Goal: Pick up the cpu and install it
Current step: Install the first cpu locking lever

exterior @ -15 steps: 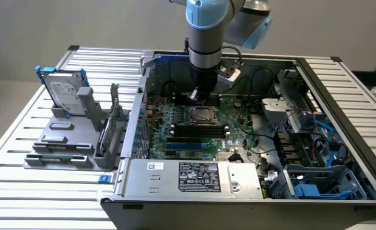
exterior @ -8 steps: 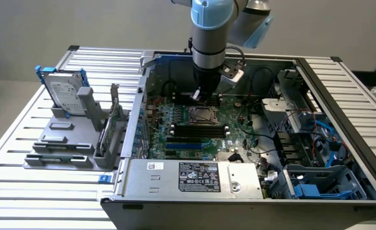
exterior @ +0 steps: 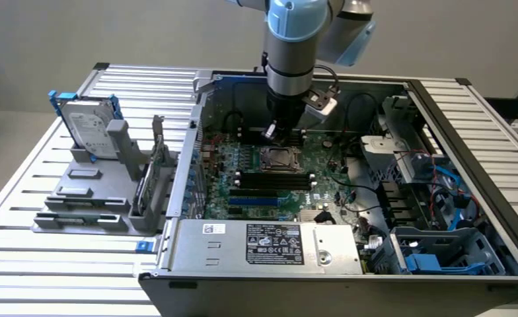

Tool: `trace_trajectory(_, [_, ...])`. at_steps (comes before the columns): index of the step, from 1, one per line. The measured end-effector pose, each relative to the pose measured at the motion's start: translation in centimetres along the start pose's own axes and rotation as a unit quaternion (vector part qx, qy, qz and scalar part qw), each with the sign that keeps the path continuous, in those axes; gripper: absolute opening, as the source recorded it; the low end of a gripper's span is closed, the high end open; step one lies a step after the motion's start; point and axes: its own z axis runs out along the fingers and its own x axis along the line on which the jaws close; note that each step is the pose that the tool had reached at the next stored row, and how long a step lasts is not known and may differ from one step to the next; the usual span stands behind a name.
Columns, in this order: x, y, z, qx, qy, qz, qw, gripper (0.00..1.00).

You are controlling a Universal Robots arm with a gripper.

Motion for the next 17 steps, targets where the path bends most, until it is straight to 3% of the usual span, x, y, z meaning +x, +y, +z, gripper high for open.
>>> trace_trajectory(3, [0.05,0.14,-0.03,0.0021,-0.0017,0.000,1.0000,0.11])
trace_trajectory(9, [0.14,0.27,-0.03,0.0030,-0.0016,0.001,1.0000,0.11])
trace_trajectory(14, [0.23,0.38,-0.03,0.0042,-0.0004,0.001,1.0000,0.11])
trace_trajectory(17, [0.25,0.38,-0.10,0.0064,0.0015,0.001,1.0000,0.11])
